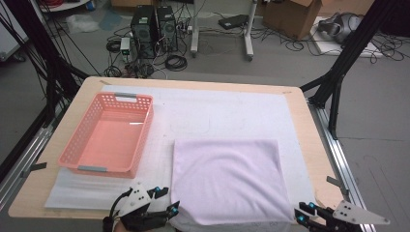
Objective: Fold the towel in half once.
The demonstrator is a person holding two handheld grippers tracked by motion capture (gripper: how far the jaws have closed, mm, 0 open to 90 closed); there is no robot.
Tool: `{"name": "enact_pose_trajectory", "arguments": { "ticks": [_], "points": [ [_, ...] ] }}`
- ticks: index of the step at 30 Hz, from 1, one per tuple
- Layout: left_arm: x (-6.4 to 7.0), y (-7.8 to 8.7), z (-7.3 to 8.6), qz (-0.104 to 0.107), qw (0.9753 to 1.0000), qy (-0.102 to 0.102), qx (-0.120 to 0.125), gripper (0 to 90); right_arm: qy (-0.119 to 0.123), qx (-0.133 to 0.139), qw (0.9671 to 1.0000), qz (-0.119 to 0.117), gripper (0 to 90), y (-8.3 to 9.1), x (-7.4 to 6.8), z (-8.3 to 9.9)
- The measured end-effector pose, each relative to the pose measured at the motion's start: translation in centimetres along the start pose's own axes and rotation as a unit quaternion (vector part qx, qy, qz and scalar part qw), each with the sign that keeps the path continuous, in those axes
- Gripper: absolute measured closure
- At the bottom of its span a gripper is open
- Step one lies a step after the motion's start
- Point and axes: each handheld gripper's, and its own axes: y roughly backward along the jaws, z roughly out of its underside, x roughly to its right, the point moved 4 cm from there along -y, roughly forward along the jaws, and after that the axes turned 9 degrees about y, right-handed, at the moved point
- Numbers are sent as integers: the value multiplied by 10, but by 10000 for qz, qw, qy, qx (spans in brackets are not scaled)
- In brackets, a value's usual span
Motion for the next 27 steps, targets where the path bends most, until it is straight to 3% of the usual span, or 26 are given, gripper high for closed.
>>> {"name": "enact_pose_trajectory", "arguments": {
  "ticks": [3,9,13,19,27],
  "points": [
    [-7,-6,-14,-34,9999,48,98,359,-94,-15,9996,270,642,-11,11,-7],
    [-35,-30,-34,-460,9988,185,50,369,-275,-169,9976,606,639,-47,30,-14],
    [-54,-51,-46,-637,9973,362,-91,369,-248,-202,9976,612,638,-61,35,-20],
    [-80,-70,-65,-659,9955,656,-196,371,-201,-191,9978,599,636,-72,46,-26],
    [-97,-98,-72,-881,9943,443,-397,307,-227,-191,9980,558,631,-89,66,-34]
  ]
}}
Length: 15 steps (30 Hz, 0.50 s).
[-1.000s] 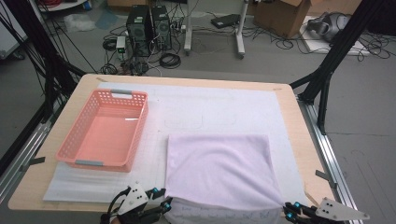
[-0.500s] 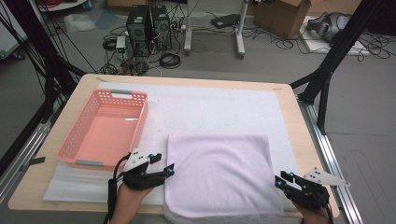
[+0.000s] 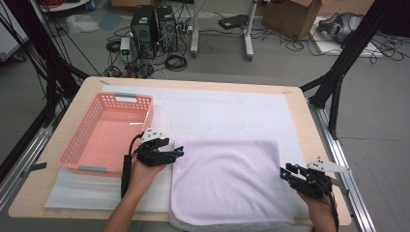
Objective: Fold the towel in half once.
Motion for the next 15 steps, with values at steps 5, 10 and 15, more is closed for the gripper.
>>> {"name": "enact_pose_trajectory", "arguments": {
  "ticks": [5,10,15],
  "points": [
    [-6,-16,-1,-129,9999,43,-42,303,53,-55,9999,-102,622,-15,6,-6],
    [-12,-27,-1,-361,9992,-84,-128,349,131,-103,9997,-157,618,-27,9,-11],
    [-14,-37,1,-391,9986,-59,-350,399,125,-140,9996,-190,616,-36,14,-14]
  ]
}}
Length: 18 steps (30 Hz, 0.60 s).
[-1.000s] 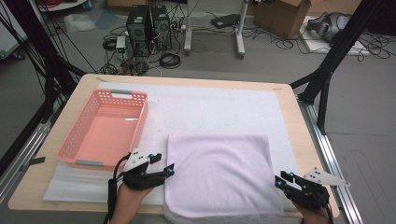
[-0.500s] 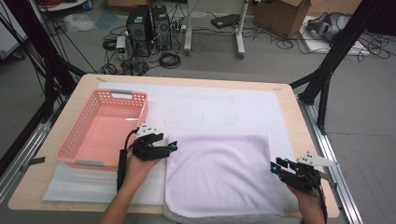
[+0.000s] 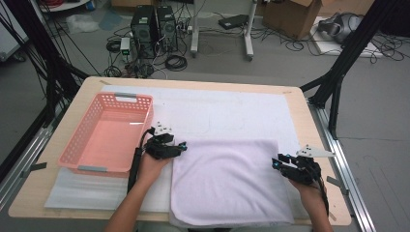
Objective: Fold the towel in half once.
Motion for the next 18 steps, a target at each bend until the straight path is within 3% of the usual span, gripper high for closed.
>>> {"name": "enact_pose_trajectory", "arguments": {
  "ticks": [3,5,12,18],
  "points": [
    [-4,-2,0,-62,9998,204,-26,442,-11,-29,10000,-30,614,-3,1,0],
    [-3,-2,1,-47,9999,108,-57,462,-3,-43,10000,-35,612,-5,2,0],
    [3,-1,3,97,9998,-136,-126,801,-19,-176,9998,120,536,-14,6,2],
    [2,-2,-1,-130,9998,119,72,837,-434,-266,9973,535,387,-32,28,-6]
  ]
}}
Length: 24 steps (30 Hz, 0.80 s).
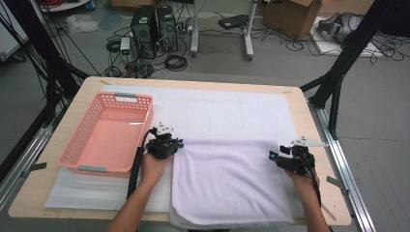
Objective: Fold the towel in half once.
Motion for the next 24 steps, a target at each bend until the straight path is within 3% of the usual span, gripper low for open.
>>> {"name": "enact_pose_trajectory", "arguments": {
  "ticks": [2,4,6,7,8,10,12,14,18,21,24],
  "points": [
    [-1,0,0,-50,10000,58,1,839,-166,-185,9996,142,365,-11,9,-3],
    [-1,0,-1,-48,9999,97,43,841,-197,-346,9992,87,373,-23,15,-5],
    [-2,1,-1,-41,9999,125,43,844,-26,-409,9991,53,429,-29,17,-9],
    [-3,1,-1,-41,9999,127,19,845,106,-493,9987,28,475,-30,16,-10],
    [-3,1,-1,-40,9999,123,21,846,250,-513,9984,-19,586,-30,16,-11],
    [-2,1,-1,-84,9998,155,59,847,296,-468,9979,-333,831,-30,13,-12],
    [-2,1,-4,-132,9996,219,115,850,366,-492,9972,-417,845,-31,10,-13],
    [0,1,-10,-181,9997,142,120,851,330,-469,9974,-429,857,-30,13,-15],
    [0,-1,-30,-245,9992,96,297,852,119,-35,9996,-257,861,-28,25,-21],
    [-4,-8,-44,-296,9987,208,367,854,107,233,9996,-101,861,-30,31,-29],
    [-8,-18,-59,-341,9973,397,515,854,177,320,9993,72,860,-35,38,-42]
  ]
}}
